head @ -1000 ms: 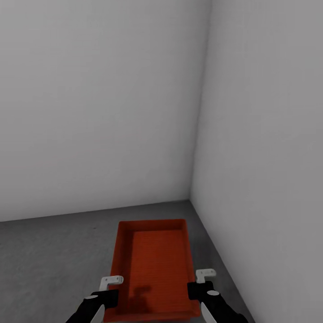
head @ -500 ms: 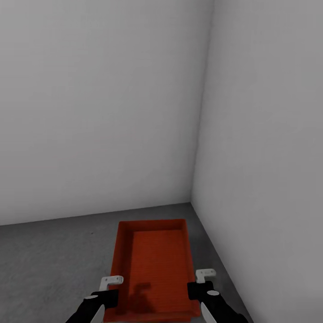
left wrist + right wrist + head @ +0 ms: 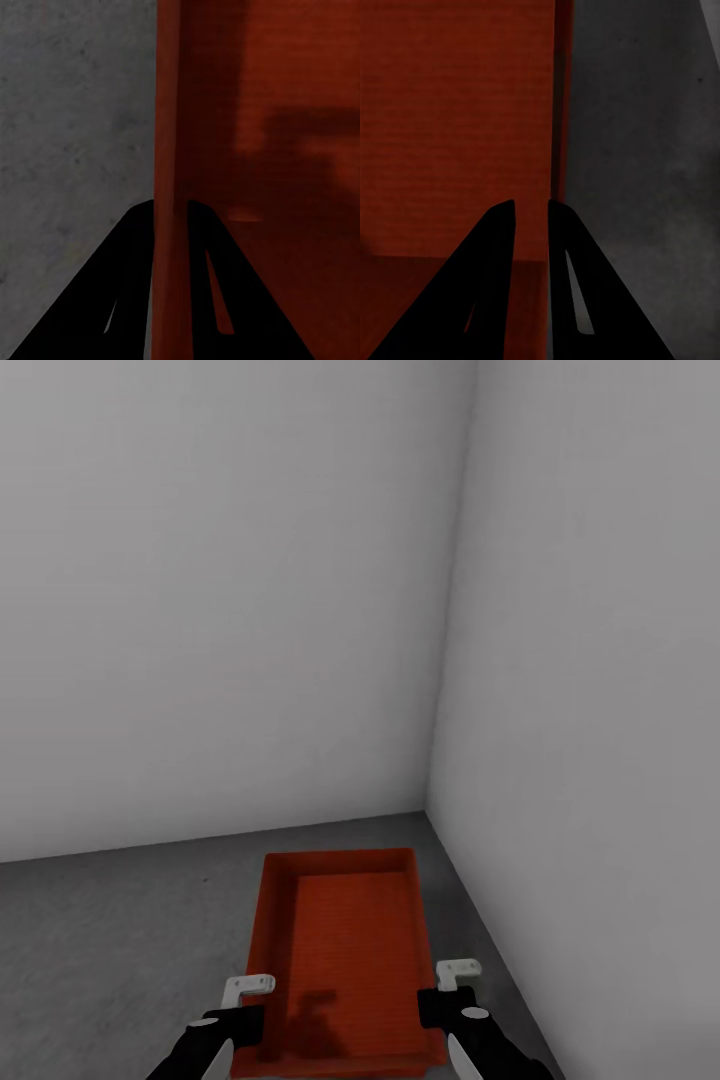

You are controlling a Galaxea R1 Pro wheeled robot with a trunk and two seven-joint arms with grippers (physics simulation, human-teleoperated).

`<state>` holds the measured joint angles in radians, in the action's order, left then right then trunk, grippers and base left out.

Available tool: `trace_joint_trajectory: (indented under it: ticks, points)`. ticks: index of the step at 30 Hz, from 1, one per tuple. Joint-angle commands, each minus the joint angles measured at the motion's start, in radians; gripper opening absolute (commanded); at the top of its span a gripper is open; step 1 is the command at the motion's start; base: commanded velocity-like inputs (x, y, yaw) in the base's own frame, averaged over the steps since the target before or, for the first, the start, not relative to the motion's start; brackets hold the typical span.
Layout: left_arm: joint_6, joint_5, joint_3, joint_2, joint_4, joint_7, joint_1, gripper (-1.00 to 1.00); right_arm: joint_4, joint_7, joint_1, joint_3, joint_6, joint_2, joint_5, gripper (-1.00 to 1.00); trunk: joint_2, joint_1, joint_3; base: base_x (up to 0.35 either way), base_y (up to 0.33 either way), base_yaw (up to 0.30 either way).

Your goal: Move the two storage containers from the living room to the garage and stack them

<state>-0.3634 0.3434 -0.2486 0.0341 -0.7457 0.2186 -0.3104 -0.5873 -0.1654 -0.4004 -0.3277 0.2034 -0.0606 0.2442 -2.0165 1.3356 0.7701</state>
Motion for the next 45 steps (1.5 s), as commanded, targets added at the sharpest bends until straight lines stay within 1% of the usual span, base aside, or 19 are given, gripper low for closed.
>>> trace_joint_trajectory:
  ticks: [1,45]
  points:
    - [0.0,0.023,-0.008,0.001,-0.038,0.009,-0.001,-1.0,0.0,-0.005,0.0,-0.008,0.004,0.001,0.02,-1.0,0.0,0.0,0.001,0.0,0.0,0.0]
    - [0.0,0.023,-0.009,0.001,-0.038,0.009,-0.001,-1.0,0.0,-0.005,0.0,-0.008,0.004,0.001,0.02,-1.0,0.0,0.0,0.001,0.0,0.0,0.0]
